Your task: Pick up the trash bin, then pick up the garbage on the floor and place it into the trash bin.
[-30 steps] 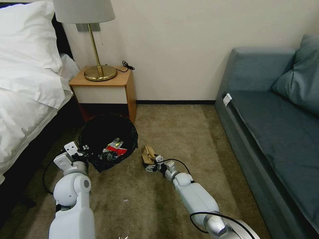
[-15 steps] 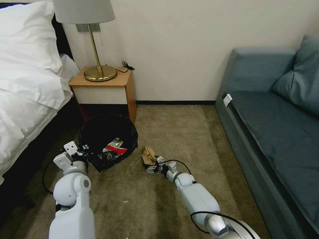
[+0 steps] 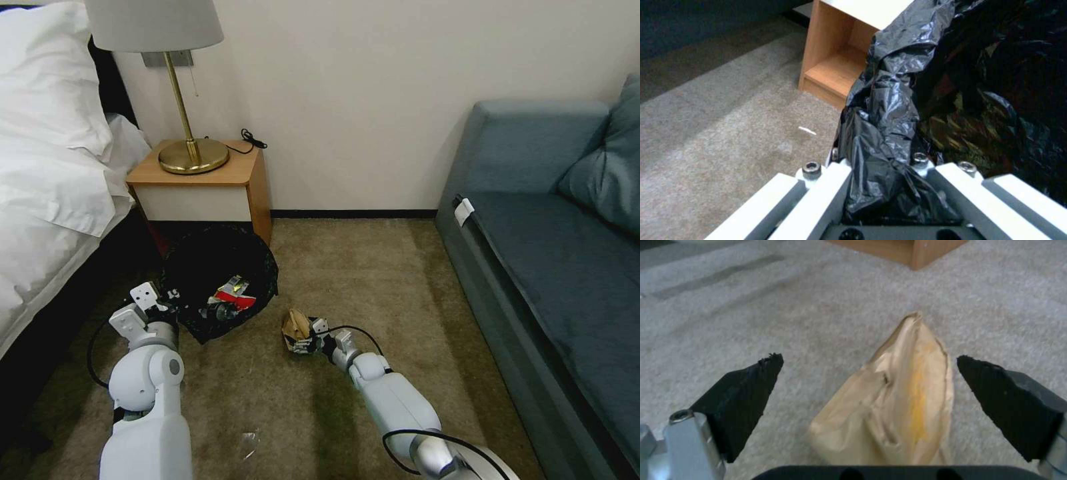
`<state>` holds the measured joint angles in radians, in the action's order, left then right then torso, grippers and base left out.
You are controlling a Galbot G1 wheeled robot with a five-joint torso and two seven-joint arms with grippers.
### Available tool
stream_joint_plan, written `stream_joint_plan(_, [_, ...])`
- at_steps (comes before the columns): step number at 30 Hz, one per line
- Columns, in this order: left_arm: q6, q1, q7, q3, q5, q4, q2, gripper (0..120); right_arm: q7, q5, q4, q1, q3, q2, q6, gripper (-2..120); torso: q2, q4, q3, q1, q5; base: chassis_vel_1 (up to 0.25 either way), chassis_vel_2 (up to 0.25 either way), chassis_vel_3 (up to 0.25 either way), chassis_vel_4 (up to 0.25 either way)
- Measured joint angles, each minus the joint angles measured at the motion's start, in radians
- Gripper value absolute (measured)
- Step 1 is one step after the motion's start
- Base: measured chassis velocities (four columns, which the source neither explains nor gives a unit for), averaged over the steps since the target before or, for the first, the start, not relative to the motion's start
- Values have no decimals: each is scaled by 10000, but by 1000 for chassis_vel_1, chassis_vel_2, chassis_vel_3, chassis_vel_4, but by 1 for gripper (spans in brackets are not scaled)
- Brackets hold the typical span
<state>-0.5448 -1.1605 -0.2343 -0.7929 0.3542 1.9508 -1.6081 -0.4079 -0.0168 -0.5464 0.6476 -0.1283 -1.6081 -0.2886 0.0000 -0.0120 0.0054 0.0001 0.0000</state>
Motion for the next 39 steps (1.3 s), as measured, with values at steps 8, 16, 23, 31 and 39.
stream_joint_plan(8, [-21,-43,-5,3,0,66,0,3,-335,20,188,-43,-97,0,362,100,0,-1,1,1,0,0,0,0,0])
stream_joint_plan(16, [-21,-110,-6,13,-31,146,0,3,-497,56,430,-100,-204,0,510,100,0,-1,1,0,0,0,0,0,0])
stream_joint_plan(23, [-20,-180,-10,16,-46,194,0,3,-692,58,593,-166,-378,0,574,100,0,-1,2,0,0,0,0,0,0])
stream_joint_plan(31, [-21,-164,-10,31,-52,195,0,3,-703,113,722,-170,-527,0,550,79,0,-1,1,0,0,0,0,0,0])
stream_joint_plan(39, [-21,-158,-10,52,-53,202,0,3,-703,153,719,-136,-586,0,488,48,0,-1,2,0,0,0,0,0,0])
